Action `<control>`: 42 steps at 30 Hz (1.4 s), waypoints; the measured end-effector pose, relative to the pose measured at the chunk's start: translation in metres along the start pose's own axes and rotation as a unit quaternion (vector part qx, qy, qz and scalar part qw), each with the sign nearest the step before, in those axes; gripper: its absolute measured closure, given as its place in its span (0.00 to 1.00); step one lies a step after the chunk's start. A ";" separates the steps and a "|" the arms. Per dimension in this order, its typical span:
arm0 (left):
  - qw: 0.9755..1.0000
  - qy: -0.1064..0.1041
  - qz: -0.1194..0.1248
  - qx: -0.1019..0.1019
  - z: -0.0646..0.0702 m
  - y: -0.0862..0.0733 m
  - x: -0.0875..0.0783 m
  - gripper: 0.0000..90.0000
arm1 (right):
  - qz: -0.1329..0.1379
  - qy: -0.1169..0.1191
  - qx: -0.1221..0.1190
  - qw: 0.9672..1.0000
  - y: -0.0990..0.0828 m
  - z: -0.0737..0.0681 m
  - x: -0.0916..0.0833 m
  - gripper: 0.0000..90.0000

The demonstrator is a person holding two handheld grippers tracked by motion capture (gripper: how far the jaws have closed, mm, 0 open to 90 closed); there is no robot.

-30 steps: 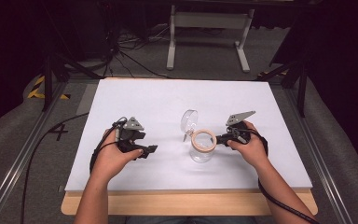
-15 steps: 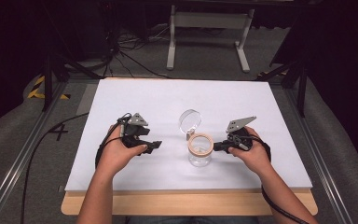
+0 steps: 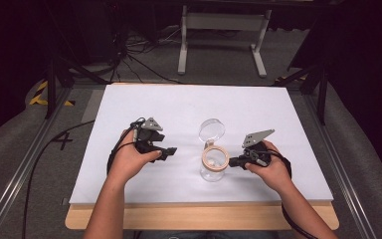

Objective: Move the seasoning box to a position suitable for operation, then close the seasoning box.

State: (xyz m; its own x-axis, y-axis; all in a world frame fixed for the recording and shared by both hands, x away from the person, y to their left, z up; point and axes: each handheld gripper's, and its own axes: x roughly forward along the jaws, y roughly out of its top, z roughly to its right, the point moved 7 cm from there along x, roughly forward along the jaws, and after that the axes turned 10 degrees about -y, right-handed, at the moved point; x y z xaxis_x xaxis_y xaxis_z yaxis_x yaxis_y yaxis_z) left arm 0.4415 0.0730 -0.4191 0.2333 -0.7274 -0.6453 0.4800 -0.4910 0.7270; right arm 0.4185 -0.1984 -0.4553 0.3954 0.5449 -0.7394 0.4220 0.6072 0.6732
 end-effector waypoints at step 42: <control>0.995 -0.029 0.095 0.023 0.009 0.048 0.033 0.97 | 0.075 -0.001 0.018 0.997 0.017 -0.015 -0.042 1.00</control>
State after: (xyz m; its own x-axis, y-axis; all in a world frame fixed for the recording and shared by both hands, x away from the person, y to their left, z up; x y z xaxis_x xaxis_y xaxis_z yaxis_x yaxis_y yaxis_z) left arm 0.4649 0.0213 -0.4039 0.2665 -0.8349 -0.4815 0.3919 -0.3626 0.8455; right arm 0.3966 -0.2022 -0.4125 0.4574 0.6276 -0.6301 0.3872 0.4973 0.7764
